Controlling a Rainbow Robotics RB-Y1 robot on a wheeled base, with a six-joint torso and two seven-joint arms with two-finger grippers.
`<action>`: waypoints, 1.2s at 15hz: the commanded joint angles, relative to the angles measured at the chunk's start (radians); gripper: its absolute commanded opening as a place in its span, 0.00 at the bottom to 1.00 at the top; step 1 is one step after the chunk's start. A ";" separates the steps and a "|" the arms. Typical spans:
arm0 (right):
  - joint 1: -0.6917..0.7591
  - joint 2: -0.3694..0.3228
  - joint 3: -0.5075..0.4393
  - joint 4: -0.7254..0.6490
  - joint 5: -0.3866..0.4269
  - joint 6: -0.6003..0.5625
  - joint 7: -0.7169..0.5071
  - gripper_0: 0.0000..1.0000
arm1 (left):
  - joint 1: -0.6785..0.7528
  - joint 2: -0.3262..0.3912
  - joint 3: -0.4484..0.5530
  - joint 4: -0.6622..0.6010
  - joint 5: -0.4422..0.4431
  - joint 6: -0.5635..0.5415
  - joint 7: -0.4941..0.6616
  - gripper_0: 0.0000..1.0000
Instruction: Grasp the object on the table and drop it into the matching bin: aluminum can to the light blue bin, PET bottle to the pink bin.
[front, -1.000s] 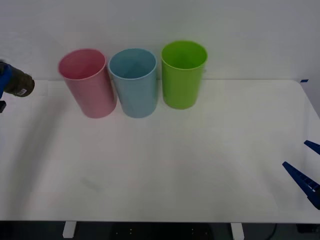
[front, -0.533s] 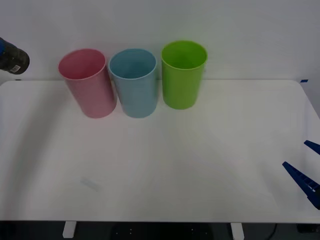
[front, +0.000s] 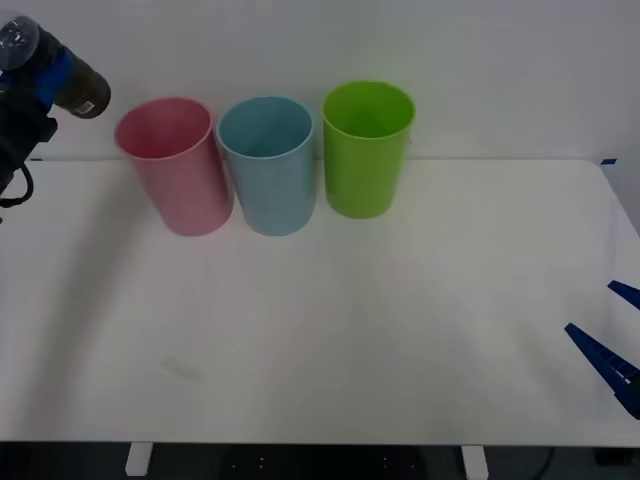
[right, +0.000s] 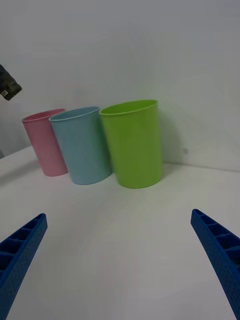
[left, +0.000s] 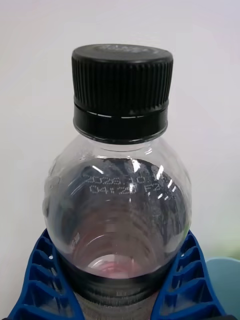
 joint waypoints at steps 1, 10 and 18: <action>0.000 0.000 0.000 0.000 0.000 0.000 0.000 1.00 | -0.077 0.000 -0.051 0.068 -0.043 -0.002 0.002 0.00; 0.000 0.000 0.000 0.000 0.000 0.000 0.000 1.00 | -0.198 -0.023 -0.128 0.172 -0.170 -0.028 0.020 0.00; 0.000 0.000 0.000 0.000 0.000 0.000 0.000 1.00 | -0.200 -0.034 -0.126 0.172 -0.173 -0.039 0.014 1.00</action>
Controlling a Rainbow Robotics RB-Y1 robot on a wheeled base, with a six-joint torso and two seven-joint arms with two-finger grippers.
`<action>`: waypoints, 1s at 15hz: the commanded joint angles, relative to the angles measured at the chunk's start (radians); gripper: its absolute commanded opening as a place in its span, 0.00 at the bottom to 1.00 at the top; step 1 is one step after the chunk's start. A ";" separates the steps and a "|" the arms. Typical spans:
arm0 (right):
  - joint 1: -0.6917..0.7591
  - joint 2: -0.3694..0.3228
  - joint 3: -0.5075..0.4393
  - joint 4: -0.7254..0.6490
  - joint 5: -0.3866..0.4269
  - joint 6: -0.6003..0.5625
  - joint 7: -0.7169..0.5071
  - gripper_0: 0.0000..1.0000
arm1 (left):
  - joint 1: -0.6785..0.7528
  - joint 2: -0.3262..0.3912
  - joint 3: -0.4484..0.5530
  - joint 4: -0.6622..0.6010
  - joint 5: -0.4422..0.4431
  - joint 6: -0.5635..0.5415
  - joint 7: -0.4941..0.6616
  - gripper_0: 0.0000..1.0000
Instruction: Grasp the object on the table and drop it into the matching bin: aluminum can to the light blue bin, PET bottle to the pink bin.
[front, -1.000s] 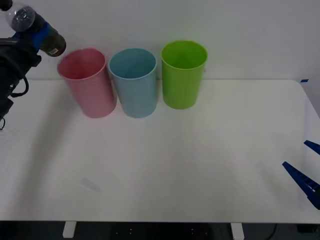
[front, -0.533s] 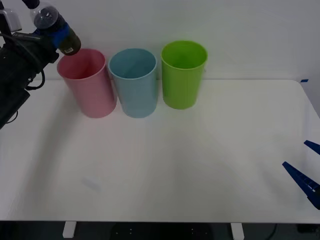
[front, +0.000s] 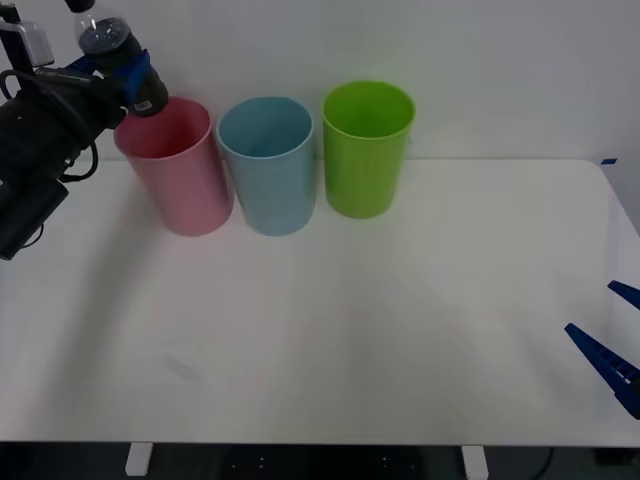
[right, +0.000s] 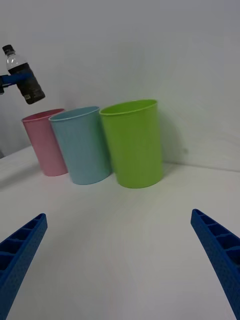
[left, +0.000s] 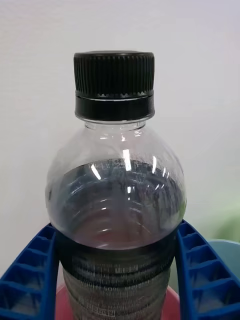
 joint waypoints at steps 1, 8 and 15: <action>0.000 0.000 0.000 0.000 0.000 0.000 0.000 1.00 | 0.000 0.000 0.000 0.000 0.009 -0.011 0.001 1.00; 0.000 0.000 0.000 0.000 0.000 0.000 0.000 1.00 | 0.029 0.000 0.026 0.000 0.077 -0.044 -0.010 1.00; 0.000 0.000 0.000 0.000 0.000 0.000 0.000 1.00 | 0.192 0.000 0.126 -0.120 0.199 -0.108 -0.025 1.00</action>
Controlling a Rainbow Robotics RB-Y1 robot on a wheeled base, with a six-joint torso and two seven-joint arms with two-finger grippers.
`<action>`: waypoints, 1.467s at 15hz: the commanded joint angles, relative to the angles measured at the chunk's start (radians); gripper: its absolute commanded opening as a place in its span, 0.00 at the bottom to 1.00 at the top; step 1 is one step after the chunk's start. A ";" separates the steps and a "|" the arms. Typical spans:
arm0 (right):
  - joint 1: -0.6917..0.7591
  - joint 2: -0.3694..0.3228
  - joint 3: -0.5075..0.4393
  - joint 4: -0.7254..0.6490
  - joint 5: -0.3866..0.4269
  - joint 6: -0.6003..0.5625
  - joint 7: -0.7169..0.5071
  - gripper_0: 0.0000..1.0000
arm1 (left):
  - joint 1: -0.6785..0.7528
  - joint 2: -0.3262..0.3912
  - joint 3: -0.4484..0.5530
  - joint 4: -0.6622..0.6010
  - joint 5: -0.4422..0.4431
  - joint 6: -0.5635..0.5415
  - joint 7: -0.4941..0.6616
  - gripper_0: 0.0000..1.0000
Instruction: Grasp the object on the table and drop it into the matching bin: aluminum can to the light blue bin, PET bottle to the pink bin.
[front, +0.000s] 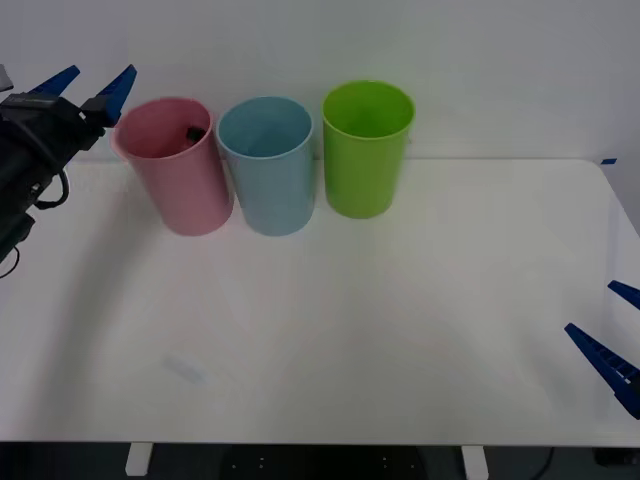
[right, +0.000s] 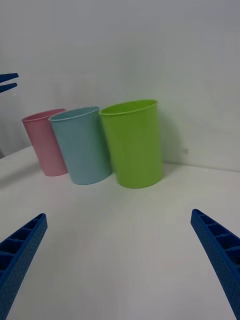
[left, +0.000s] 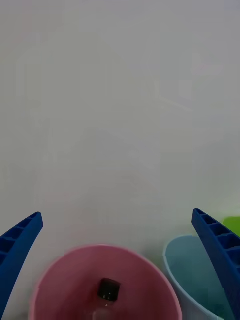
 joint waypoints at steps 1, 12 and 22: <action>0.000 0.000 0.000 0.000 0.000 0.000 0.000 1.00 | 0.084 0.000 0.073 -0.050 0.033 -0.062 -0.008 1.00; 0.000 0.000 0.000 0.000 0.000 0.000 0.000 1.00 | 0.477 0.000 0.291 -0.226 0.167 -0.256 -0.166 1.00; 0.000 0.000 0.000 0.000 0.000 0.000 0.000 1.00 | 0.713 0.000 0.352 -0.226 0.246 -0.406 -0.388 1.00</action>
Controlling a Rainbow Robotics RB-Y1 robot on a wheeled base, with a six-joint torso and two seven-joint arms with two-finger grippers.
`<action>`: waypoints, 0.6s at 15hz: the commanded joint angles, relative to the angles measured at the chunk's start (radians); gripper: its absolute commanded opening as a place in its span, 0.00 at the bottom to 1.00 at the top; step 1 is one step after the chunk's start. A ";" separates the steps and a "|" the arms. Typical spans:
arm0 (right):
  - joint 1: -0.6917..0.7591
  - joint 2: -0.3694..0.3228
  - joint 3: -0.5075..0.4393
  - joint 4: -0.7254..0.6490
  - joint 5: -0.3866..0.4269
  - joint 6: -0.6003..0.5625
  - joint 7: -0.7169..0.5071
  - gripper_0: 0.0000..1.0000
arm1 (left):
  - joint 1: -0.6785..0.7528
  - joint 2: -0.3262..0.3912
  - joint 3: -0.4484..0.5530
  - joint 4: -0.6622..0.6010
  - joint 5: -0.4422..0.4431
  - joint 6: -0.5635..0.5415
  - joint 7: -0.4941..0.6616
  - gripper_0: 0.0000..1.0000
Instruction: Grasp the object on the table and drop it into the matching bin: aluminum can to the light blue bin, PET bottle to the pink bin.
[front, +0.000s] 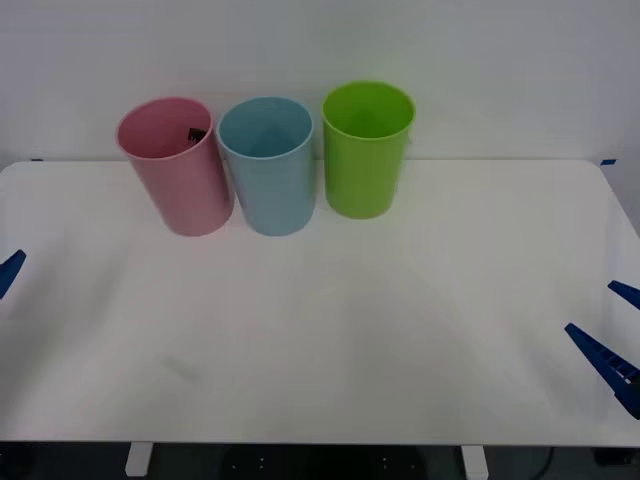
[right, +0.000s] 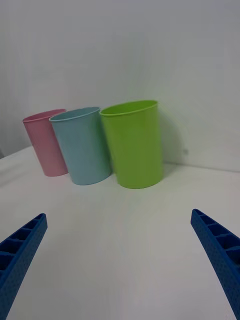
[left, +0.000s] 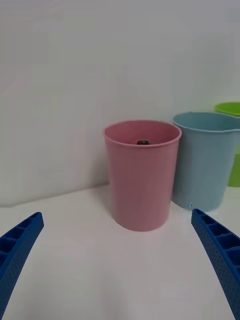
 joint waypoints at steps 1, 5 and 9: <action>0.000 0.000 0.000 0.000 0.000 0.000 0.000 1.00 | 0.046 0.001 0.006 0.000 0.014 -0.050 -0.006 1.00; 0.000 0.000 0.000 0.000 0.000 0.000 0.000 1.00 | 0.095 0.001 0.004 0.000 0.031 -0.099 -0.009 1.00; 0.000 0.000 0.000 0.000 0.000 0.000 0.000 1.00 | 0.117 0.000 -0.011 0.002 0.037 -0.107 -0.004 1.00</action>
